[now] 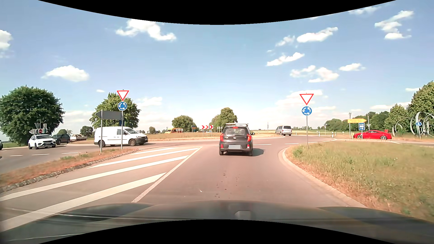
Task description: Follow the waypoints while adhering to traffic rules and regulations
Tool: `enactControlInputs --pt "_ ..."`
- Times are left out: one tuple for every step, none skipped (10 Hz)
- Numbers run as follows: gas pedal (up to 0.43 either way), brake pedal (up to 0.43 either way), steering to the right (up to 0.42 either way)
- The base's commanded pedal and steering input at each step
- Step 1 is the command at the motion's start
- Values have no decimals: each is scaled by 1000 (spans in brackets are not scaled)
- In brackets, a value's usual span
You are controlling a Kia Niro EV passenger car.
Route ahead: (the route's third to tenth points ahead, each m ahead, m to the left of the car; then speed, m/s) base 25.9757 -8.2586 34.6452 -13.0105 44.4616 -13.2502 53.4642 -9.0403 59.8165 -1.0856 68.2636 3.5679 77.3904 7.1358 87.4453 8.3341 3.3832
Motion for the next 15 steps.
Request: enactControlInputs --pt "0 256 16" --pt "0 250 17" --pt "0 250 19" --pt "0 250 26" --pt "0 244 29" --pt "0 238 31" --pt "0 232 32" --pt "0 232 34" --pt "0 226 36" --pt "0 220 38" --pt "0 207 38" --pt "0 195 38" --pt "0 189 38" --pt "0 183 38" --pt "0 183 38"
